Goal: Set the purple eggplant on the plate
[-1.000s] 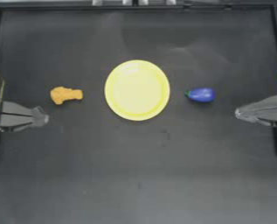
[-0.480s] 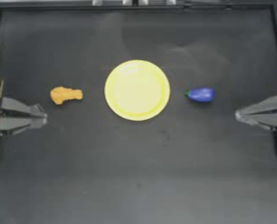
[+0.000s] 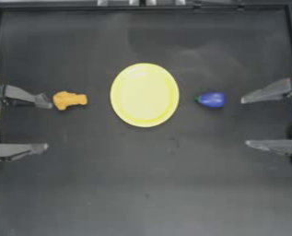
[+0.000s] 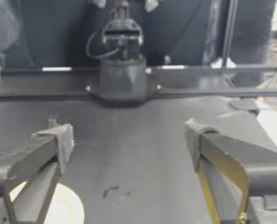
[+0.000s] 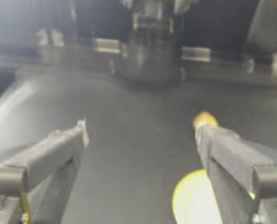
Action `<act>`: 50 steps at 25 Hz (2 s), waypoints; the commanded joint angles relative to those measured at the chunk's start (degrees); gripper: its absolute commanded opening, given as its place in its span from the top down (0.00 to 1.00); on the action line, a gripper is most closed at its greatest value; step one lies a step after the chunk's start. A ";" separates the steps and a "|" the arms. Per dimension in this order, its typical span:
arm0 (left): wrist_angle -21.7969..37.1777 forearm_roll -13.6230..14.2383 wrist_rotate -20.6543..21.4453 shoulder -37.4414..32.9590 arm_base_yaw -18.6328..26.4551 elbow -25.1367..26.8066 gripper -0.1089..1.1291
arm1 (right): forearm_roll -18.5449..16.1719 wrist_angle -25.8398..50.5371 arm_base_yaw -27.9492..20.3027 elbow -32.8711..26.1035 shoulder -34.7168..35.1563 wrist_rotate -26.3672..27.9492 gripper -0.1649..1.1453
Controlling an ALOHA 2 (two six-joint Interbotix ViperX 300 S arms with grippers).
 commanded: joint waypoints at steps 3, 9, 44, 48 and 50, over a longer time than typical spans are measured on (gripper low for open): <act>1.23 -0.09 -0.09 0.44 0.62 -1.05 0.08 | 0.26 19.95 -8.53 -9.32 3.78 0.09 0.10; 2.20 -0.09 -0.18 0.53 1.93 -1.14 0.08 | 0.09 35.77 -12.92 -15.73 10.20 -0.26 0.10; 2.64 -0.18 -0.35 0.88 3.25 -0.70 0.08 | 4.39 37.71 -22.94 -20.65 45.35 -15.21 0.10; 2.64 -0.18 -0.44 0.97 3.25 -0.62 0.08 | 4.66 36.56 -23.29 -20.48 47.55 -15.29 0.10; 2.64 -0.18 -0.44 0.88 3.25 -0.62 0.08 | 4.48 36.30 -23.38 -20.39 48.43 -15.29 0.10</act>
